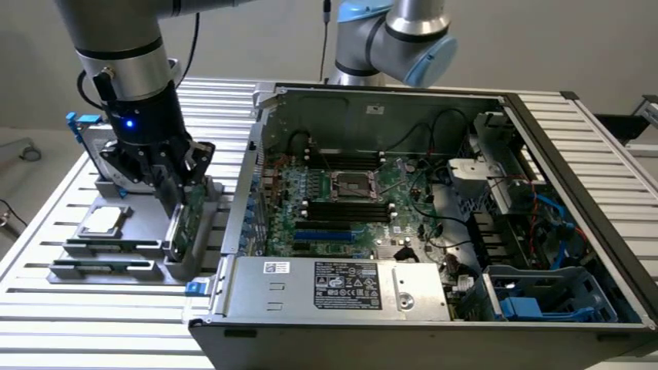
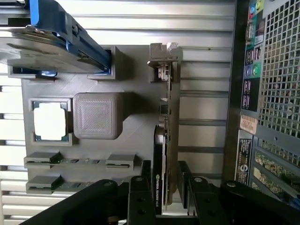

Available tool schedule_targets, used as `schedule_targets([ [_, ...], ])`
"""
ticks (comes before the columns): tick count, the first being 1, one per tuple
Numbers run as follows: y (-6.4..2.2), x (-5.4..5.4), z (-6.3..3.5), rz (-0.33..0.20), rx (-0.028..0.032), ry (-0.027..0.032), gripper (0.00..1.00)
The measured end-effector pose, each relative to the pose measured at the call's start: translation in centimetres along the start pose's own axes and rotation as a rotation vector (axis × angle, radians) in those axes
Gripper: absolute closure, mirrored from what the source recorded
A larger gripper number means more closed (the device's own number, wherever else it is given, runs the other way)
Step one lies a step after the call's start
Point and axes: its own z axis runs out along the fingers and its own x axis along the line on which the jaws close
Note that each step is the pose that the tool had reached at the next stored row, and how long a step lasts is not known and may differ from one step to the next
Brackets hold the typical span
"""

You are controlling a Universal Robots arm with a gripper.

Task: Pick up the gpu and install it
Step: 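Pick up the gpu and move the gpu toward the slot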

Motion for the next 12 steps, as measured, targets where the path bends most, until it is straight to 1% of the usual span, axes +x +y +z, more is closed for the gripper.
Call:
schedule_targets([
  [3,0.4,0.4,0.55,0.0,0.0001,-0.0013,0.64],
  [5,0.56,0.4,0.9,-0.003,0.0002,-0.0056,0.64],
  [7,0.7,0.4,1.18,-0.007,0.0004,-0.0125,0.64],
  [9,0.85,0.4,1.45,-0.01,0.0006,-0.0208,0.64],
  [10,0.93,0.5,1.61,-0.01,0.0007,-0.0254,0.64],
  [12,1.03,0.8,1.95,-0.011,0.0009,-0.0323,0.64],
])
